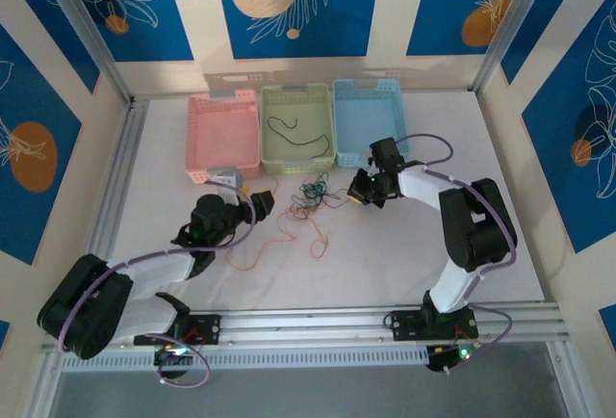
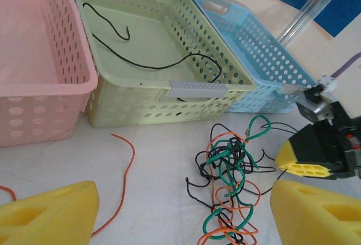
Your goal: Untangle the cables
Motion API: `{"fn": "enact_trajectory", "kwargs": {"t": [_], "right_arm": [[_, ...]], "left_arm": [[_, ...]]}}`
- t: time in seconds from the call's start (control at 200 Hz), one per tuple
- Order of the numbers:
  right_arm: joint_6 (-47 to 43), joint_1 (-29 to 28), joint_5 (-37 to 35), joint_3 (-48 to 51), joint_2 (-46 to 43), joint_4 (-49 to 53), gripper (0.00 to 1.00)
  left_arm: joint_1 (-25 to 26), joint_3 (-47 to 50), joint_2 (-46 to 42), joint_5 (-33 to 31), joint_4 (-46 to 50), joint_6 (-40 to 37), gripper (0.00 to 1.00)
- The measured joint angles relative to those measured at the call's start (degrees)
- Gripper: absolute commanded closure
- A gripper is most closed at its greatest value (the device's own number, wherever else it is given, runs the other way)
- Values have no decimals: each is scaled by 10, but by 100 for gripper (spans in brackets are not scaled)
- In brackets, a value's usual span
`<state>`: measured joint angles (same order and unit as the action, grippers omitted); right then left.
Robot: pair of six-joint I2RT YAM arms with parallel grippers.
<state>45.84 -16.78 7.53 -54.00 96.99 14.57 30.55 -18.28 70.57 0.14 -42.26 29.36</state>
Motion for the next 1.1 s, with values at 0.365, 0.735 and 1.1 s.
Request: {"fn": "enact_trajectory", "kwargs": {"t": [0.365,0.735,1.1], "right_arm": [[9,23,9,39,-31,-76,100],[18,33,16,47,-31,-80,100],[22,34,16,47,-31,-80,100]], "left_arm": [[47,-258,168,103,160,-73,21],[71,-434,306,102,408,-174,22],[96,-520,408,72,526,-217,26]]}}
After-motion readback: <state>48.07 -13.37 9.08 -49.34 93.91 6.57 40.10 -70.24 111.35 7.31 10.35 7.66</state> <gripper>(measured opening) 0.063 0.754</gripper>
